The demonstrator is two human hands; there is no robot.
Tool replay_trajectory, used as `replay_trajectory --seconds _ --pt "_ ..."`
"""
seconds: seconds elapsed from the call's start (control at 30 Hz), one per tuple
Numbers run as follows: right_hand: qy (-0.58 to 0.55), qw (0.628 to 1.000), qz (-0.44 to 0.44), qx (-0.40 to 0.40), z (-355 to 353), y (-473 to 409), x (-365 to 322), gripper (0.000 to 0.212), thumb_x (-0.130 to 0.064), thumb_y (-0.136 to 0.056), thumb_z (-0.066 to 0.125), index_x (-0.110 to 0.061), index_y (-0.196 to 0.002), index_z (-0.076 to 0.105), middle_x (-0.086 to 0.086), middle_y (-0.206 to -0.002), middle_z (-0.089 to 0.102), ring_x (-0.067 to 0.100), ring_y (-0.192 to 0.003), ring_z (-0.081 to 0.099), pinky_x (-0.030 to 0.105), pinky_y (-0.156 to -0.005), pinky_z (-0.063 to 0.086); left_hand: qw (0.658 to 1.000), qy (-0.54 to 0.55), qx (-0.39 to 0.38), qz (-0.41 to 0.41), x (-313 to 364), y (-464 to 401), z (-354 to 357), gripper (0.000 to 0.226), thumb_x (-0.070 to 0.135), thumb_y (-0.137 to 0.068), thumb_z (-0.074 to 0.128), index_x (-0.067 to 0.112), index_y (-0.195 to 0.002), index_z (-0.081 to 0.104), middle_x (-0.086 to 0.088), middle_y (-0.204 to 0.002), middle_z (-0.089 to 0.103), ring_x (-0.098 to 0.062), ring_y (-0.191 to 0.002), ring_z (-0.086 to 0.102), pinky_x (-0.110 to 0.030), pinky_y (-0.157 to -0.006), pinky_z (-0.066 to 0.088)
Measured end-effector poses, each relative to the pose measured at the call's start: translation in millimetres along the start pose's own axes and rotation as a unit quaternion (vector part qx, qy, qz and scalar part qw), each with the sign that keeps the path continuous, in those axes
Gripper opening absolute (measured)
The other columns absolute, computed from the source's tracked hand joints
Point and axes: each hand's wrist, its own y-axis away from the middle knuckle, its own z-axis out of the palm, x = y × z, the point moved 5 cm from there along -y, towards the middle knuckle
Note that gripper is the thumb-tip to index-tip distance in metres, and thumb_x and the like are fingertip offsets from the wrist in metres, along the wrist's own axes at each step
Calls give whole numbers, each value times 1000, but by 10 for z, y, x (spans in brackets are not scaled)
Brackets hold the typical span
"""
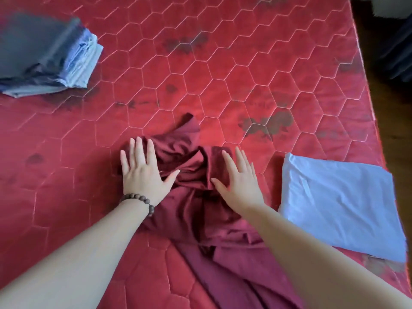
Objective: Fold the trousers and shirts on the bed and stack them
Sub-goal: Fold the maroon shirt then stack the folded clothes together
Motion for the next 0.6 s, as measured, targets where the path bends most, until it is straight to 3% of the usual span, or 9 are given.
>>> replay_trajectory --seconds 0.1,0.23,0.37,0.6 --pt "14 998 -36 -58 273 -279 -295 88 -57 -84 59 -40 -152 5 5 -162 -7 21 -149 -8 45 -120 1 997 31 -44 -48 -354 5 204 107 64 -76 59 0 -150 15 -24 -156 17 -34 -146 12 -43 -119 7" --pt "103 983 -45 -145 661 -370 -427 85 -56 -89 53 -37 -152 1 5 -161 -11 22 -148 -10 43 -120 -4 991 62 -115 3 -485 213 505 95 44 -84 60 -6 -149 12 -23 -157 9 -31 -147 6 -37 -121 8" --pt "133 983 -44 -120 834 -134 -405 75 -51 -94 43 -32 -153 1 5 -161 -14 21 -148 -14 37 -119 -7 990 91 -108 -6 -439 454 556 93 42 -86 58 -4 -150 8 -19 -159 4 -28 -148 0 -35 -121 4" --pt "109 986 -37 -118 844 516 -402 74 -43 -94 47 -31 -153 5 2 -161 -9 20 -149 -8 33 -119 -10 984 128 -125 -22 -334 1049 534 91 36 -87 60 1 -151 6 -14 -161 1 -23 -149 -5 -33 -121 1"
